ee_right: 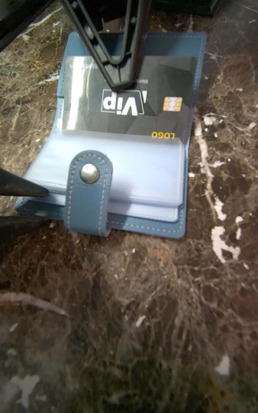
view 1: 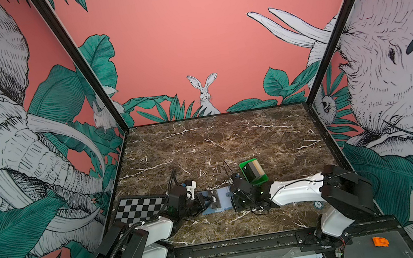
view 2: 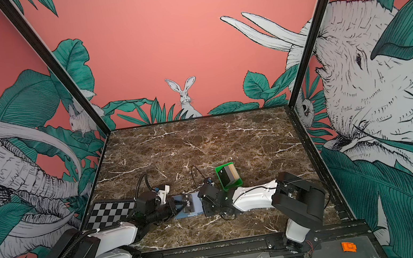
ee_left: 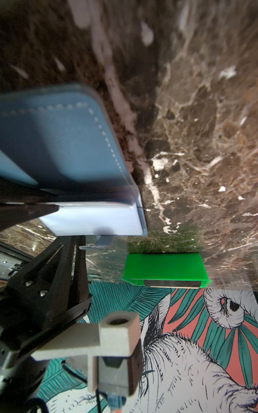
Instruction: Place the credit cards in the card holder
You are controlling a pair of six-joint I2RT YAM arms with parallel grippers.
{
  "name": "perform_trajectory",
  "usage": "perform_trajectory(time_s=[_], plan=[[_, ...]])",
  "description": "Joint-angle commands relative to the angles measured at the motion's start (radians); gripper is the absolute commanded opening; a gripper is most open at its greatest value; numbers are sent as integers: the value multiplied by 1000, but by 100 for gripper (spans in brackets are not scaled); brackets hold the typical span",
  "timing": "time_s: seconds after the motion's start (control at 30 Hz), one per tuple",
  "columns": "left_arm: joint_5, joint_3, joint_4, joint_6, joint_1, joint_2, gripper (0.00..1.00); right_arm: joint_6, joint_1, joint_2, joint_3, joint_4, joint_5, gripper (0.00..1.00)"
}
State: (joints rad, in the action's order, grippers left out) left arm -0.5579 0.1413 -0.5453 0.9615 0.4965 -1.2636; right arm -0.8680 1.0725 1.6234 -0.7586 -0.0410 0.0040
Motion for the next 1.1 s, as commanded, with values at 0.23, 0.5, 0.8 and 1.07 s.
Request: perform_trajectory(time_s=[0.23,0.5,0.8,1.07], plan=[[19,-18,18,5,25,-32,1,-8,5,33,-13,13,0,17],[25,-3,5,6,36,-65,4,-8,5,31,-8,14,2,17],[40,7,-17,20,62,-97,10,-8,5,30,-7,12,3,17],[74,37,66,2,76,-95,18,-10,6,23,-2,9,7,17]])
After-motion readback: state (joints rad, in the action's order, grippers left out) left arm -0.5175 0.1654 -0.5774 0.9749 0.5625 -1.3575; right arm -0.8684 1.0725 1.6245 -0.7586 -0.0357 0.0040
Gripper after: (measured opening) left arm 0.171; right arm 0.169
